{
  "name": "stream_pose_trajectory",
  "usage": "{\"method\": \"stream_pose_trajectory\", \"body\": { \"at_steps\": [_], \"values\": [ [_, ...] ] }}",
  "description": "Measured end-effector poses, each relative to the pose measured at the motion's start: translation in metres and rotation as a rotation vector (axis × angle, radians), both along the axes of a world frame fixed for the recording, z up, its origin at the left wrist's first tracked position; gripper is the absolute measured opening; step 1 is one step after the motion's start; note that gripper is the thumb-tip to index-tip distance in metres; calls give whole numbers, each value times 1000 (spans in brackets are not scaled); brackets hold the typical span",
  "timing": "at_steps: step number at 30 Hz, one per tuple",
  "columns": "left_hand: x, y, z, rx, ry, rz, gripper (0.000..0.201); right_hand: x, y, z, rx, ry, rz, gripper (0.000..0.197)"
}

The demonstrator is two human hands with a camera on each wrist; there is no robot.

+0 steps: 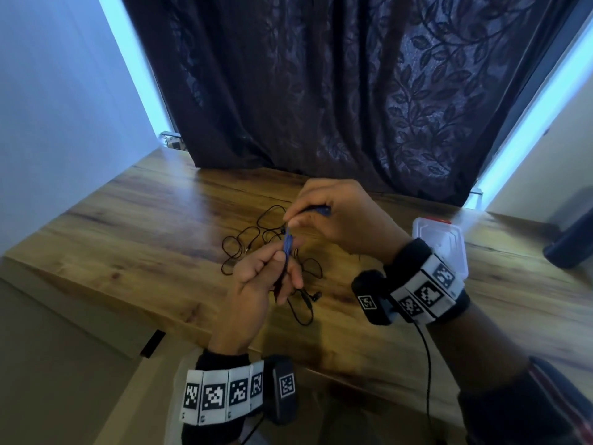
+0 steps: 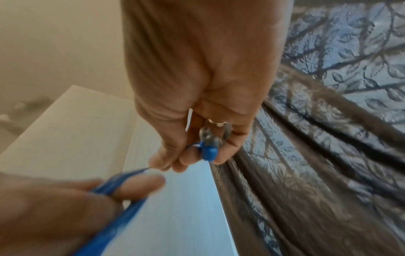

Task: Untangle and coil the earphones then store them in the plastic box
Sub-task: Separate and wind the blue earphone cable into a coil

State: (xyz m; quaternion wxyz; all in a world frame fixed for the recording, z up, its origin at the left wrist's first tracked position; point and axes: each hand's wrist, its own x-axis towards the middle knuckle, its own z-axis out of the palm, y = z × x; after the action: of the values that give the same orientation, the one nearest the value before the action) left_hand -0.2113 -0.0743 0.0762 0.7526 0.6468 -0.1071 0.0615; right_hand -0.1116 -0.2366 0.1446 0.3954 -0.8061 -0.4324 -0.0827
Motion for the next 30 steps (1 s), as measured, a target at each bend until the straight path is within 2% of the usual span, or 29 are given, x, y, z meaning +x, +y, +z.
{"method": "stream_pose_trajectory", "body": {
  "at_steps": [6, 11, 16, 18, 22, 30],
  "values": [
    [-2, 4, 6, -253, -24, 62, 37, -15, 11, -42, 210, 381, -62, 15],
    [-1, 6, 3, -328, 21, 90, 37, -44, 21, -63, 248, 606, -43, 25],
    [-1, 5, 5, -384, 56, 99, 41, -57, 22, -64, 409, 803, -5, 28],
    [-1, 4, 5, -377, 70, 121, 43, -60, 23, -63, 419, 793, -35, 26],
    [1, 1, 5, -310, 59, 204, 33, -62, 25, -64, 423, 756, -78, 20],
    [3, -5, 6, -204, -30, 346, 29, -62, 30, -62, 378, 515, -172, 15]
  ]
}}
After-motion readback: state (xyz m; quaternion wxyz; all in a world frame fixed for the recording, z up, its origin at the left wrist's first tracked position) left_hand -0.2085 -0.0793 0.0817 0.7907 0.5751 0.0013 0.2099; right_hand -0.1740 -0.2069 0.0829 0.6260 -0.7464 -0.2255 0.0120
